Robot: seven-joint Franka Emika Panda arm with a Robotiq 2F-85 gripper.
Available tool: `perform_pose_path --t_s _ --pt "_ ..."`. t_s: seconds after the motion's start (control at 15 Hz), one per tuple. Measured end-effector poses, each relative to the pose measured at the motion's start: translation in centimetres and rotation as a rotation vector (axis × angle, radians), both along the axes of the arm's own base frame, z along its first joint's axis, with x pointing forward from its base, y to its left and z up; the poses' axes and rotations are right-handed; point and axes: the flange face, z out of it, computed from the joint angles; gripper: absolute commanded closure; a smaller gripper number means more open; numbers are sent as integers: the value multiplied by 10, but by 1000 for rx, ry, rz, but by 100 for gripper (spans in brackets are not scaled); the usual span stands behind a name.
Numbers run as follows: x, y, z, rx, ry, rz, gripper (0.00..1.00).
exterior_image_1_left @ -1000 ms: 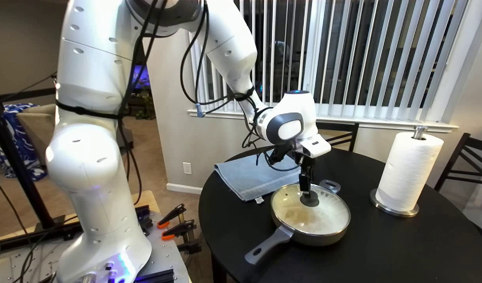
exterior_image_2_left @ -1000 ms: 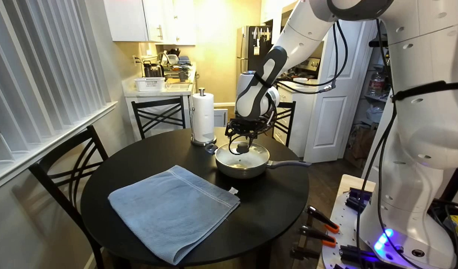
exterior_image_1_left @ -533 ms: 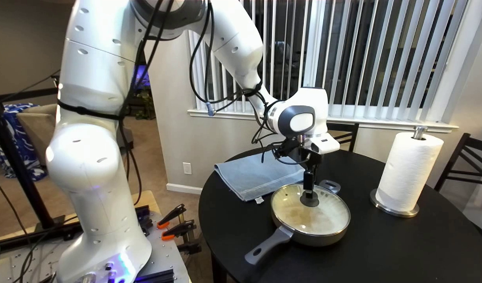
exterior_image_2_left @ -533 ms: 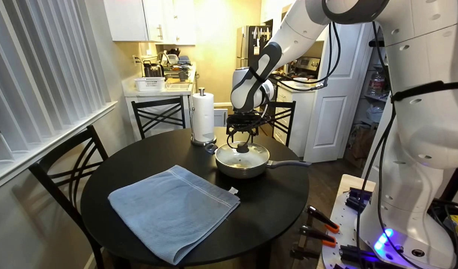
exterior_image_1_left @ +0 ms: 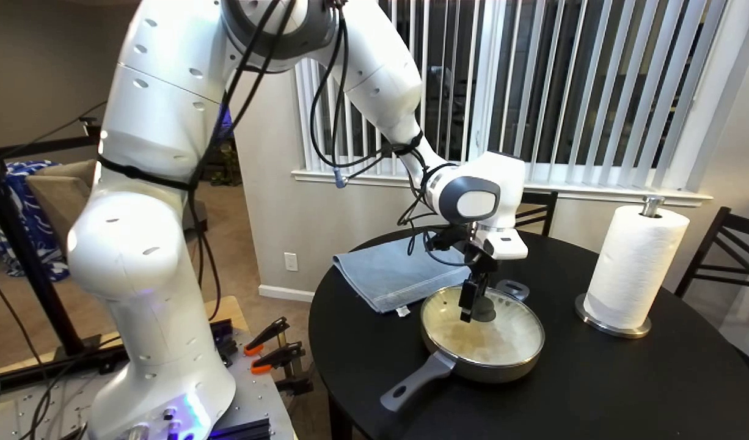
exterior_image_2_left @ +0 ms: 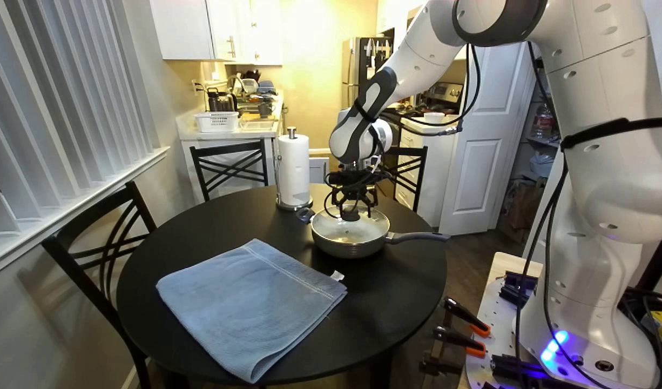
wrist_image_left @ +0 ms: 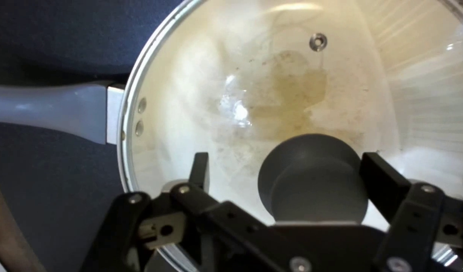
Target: Remove the glass lid from the pan.
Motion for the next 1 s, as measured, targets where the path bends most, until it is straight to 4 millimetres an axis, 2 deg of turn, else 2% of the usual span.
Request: perform_pose_path --t_s 0.47,0.93,1.0 --pt "2 -3 -4 42 -12 -58 0" --pt "9 -8 6 32 -55 -65 0" --pt "10 -8 6 32 -56 -65 25"
